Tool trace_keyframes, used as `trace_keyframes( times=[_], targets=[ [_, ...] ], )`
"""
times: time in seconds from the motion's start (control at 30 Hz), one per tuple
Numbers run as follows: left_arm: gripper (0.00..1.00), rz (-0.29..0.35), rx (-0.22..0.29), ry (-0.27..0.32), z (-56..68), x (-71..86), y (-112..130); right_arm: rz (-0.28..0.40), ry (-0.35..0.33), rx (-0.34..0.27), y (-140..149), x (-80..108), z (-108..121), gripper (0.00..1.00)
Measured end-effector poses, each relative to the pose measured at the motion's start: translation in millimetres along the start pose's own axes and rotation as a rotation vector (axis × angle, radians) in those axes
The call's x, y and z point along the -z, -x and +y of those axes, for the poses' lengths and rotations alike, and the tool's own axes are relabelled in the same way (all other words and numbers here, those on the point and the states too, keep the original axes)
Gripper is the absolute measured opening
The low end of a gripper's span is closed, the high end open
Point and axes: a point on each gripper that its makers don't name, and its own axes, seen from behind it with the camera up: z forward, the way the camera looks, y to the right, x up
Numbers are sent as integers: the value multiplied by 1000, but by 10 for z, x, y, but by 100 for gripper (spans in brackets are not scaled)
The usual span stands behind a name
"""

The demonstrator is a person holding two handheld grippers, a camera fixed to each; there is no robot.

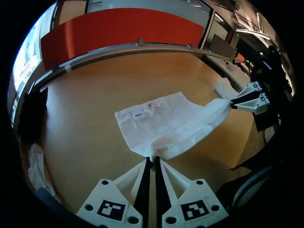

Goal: Fold towel

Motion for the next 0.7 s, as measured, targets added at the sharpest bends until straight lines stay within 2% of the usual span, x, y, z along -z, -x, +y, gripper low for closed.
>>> trace_keyframes(
  times=[0.27, 0.5, 0.7],
  targets=[
    [9, -3, 13, -18, -108, -164, -138, -12, 14, -5, -6, -146, 170, 11],
    [9, -18, -2, -36, -240, -388, -291, -29, 34, 4, -25, -351, 421, 11],
    [9, -37, 6, -43, -349, -594, -377, -44, 41, -10, -31, -549, 624, 11]
  ],
)
